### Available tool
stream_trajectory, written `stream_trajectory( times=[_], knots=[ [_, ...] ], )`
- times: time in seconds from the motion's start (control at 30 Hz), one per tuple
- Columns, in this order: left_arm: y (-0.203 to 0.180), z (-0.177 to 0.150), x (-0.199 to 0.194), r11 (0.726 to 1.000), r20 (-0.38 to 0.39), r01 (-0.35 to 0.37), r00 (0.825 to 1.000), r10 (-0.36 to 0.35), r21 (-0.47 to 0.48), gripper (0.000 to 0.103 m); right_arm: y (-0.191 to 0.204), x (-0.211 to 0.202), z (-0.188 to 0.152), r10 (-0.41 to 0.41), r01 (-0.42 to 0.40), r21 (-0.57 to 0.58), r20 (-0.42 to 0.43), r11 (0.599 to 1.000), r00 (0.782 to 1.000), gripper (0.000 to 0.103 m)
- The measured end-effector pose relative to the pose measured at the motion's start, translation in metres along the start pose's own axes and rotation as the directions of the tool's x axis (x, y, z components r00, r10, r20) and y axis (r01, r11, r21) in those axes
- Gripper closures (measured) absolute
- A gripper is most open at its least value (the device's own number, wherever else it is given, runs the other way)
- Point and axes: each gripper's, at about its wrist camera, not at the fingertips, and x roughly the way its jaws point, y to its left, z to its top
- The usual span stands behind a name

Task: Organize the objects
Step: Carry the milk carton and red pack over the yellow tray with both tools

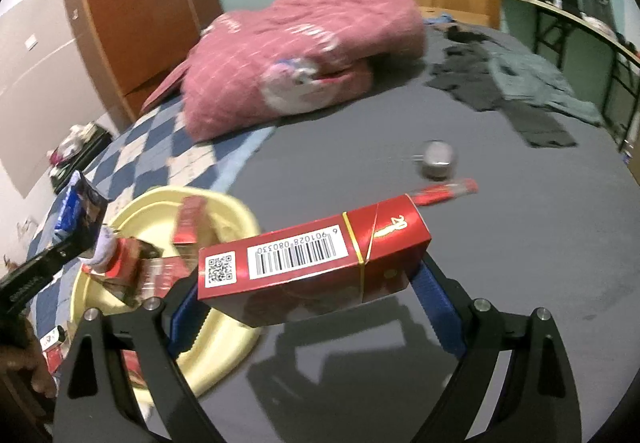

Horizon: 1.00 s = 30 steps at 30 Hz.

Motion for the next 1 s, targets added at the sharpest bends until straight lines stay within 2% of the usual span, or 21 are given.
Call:
stream_trajectory(
  times=[0.1,0.27,0.5,1.0],
  knots=[
    [0.015,0.006,-0.011,0.999,0.021,-0.033,0.999,0.033,0.007,0.096,0.018,0.012,0.001,0.026,-0.026,-0.011,-0.008,1.000,1.000,0.011],
    [0.029,0.008,-0.017,0.999,0.027,-0.034,0.999,0.034,-0.008,0.095,0.038,0.025,0.001,0.052,-0.053,-0.044,-0.025,0.998,0.998,0.011],
    [0.035,-0.003,0.011,1.000,-0.024,-0.015,1.000,0.014,-0.013,0.095,0.064,0.040,-0.005,0.061,-0.065,-0.115,-0.045,0.991,0.997,0.011],
    [0.048,-0.011,0.027,1.000,0.002,0.011,1.000,-0.011,0.002,0.093,0.114,0.068,-0.017,0.113,-0.129,-0.250,-0.078,0.960,0.991,0.011]
  ],
)
